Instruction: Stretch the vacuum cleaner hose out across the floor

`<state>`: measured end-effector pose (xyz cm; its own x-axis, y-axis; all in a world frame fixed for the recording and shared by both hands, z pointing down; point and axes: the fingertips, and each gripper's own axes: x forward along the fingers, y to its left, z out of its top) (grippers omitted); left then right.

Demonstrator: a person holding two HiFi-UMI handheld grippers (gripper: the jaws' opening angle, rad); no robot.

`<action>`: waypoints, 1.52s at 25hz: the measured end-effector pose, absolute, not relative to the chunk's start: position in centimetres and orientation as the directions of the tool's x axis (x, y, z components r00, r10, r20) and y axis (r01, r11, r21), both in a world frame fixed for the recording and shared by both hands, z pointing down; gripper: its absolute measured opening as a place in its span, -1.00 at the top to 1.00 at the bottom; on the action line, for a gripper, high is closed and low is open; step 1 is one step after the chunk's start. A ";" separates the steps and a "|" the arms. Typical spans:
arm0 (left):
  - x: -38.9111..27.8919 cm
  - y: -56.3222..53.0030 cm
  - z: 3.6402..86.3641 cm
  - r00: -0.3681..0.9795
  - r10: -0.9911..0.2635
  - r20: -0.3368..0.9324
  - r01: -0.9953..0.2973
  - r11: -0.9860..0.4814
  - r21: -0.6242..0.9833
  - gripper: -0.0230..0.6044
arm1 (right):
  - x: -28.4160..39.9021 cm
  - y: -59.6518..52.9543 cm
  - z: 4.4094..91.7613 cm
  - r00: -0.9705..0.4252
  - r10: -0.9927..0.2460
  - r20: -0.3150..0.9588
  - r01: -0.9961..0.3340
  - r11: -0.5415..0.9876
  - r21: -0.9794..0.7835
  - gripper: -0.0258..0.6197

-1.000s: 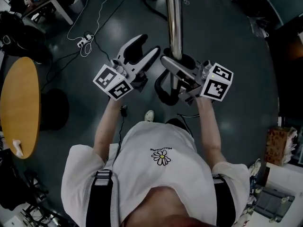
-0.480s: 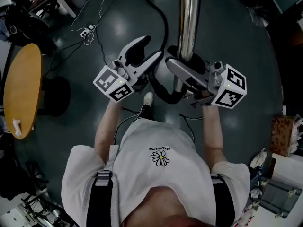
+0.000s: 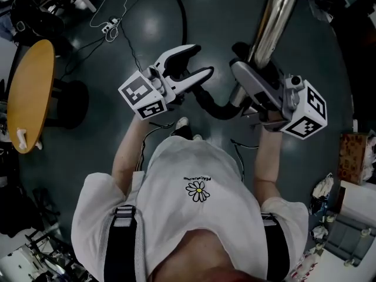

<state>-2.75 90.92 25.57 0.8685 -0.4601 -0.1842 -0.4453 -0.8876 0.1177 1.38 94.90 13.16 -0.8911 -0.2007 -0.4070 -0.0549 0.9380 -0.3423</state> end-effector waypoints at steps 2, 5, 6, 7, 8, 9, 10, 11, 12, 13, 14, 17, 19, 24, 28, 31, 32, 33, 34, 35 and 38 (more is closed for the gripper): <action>-0.5 92.1 27.6 0.916 -0.394 -0.075 -0.391 -0.919 0.056 0.15 | 2.3 94.4 13.1 -0.877 -0.220 -0.428 -0.052 0.927 -0.371 0.43; 1.3 93.3 31.8 0.920 -0.369 0.132 -0.361 -0.929 -0.080 0.15 | 3.3 93.2 12.7 -0.861 -0.241 -0.447 -0.043 0.912 -0.408 0.43; 1.0 93.4 33.0 0.903 -0.387 0.187 -0.367 -0.921 -0.129 0.15 | 3.5 92.8 12.7 -0.860 -0.247 -0.446 -0.047 0.909 -0.414 0.43; 0.2 93.3 33.9 0.884 -0.406 0.231 -0.376 -0.912 -0.166 0.15 | 3.7 92.4 12.7 -0.861 -0.255 -0.439 -0.057 0.908 -0.416 0.43; -1.0 93.2 34.8 0.866 -0.422 0.266 -0.385 -0.905 -0.183 0.15 | 3.8 92.0 12.7 -0.863 -0.266 -0.430 -0.074 0.908 -0.412 0.43; -2.3 93.1 35.7 0.851 -0.433 0.296 -0.396 -0.900 -0.181 0.15 | 3.7 91.6 12.7 -0.865 -0.278 -0.419 -0.096 0.909 -0.405 0.43; -3.7 93.1 36.8 0.837 -0.441 0.324 -0.406 -0.897 -0.172 0.15 | 3.5 91.3 12.6 -0.867 -0.288 -0.407 -0.116 0.911 -0.396 0.43; -4.9 93.2 38.0 0.822 -0.448 0.351 -0.417 -0.894 -0.165 0.15 | 3.3 91.0 12.6 -0.869 -0.295 -0.397 -0.132 0.912 -0.390 0.43; -5.6 93.3 39.2 0.808 -0.456 0.373 -0.427 -0.889 -0.163 0.15 | 3.0 90.9 12.4 -0.872 -0.299 -0.388 -0.140 0.911 -0.387 0.43; -5.9 93.2 40.1 0.798 -0.465 0.382 -0.438 -0.884 -0.162 0.15 | 2.8 90.8 12.2 -0.874 -0.299 -0.383 -0.142 0.911 -0.388 0.43; -5.7 93.0 40.8 0.797 -0.473 0.376 -0.451 -0.880 -0.151 0.15 | 2.5 90.8 11.8 -0.875 -0.298 -0.381 -0.140 0.910 -0.390 0.43; -4.2 91.7 41.7 0.830 -0.465 0.307 -0.477 -0.878 -0.039 0.15 | 1.4 90.3 11.0 -0.879 -0.307 -0.365 -0.155 0.908 -0.390 0.43; -3.3 90.9 42.1 0.849 -0.446 0.283 -0.468 -0.884 0.011 0.15 | 1.0 89.6 11.0 -0.886 -0.324 -0.333 -0.186 0.904 -0.385 0.43; -0.7 90.7 42.8 0.888 -0.348 0.300 -0.370 -0.929 0.019 0.15 | -0.8 88.7 11.6 -0.916 -0.334 -0.220 -0.231 0.891 -0.392 0.43; 1.6 91.2 43.8 0.906 -0.279 0.317 -0.308 -0.950 0.046 0.15 | -3.4 88.4 13.0 -0.943 -0.319 -0.093 -0.261 0.885 -0.385 0.43; 1.7 91.2 44.9 0.890 -0.266 0.372 -0.287 -0.958 0.001 0.15 | -5.1 87.4 15.2 -0.948 -0.317 -0.026 -0.279 0.868 -0.410 0.43; 1.1 90.7 44.5 0.895 -0.287 0.342 -0.312 -0.950 0.019 0.15 | -5.5 86.9 15.8 -0.948 -0.319 -0.024 -0.279 0.861 -0.426 0.43; 0.0 89.8 43.1 0.910 -0.327 0.255 -0.358 -0.930 0.082 0.15 | -5.8 86.5 16.2 -0.946 -0.323 -0.032 -0.275 0.851 -0.448 0.43; -1.4 88.7 41.0 0.917 -0.379 0.125 -0.397 -0.900 0.182 0.15 | -6.1 86.1 16.7 -0.943 -0.330 -0.045 -0.271 0.839 -0.472 0.43; -3.1 87.4 38.5 0.904 -0.428 -0.006 -0.409 -0.867 0.285 0.15 | -6.3 85.6 17.2 -0.938 -0.343 -0.058 -0.272 0.826 -0.494 0.43; -6.6 86.1 32.4 0.871 -0.463 -0.163 -0.389 -0.853 0.347 0.15 | -7.4 84.2 18.6 -0.918 -0.392 -0.063 -0.301 0.790 -0.534 0.43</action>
<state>-6.56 86.06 32.35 0.8711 -0.4631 -0.1633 -0.3886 -0.8535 0.3472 -7.38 84.22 18.56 -0.9178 -0.3920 -0.0627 -0.3009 0.7899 -0.5343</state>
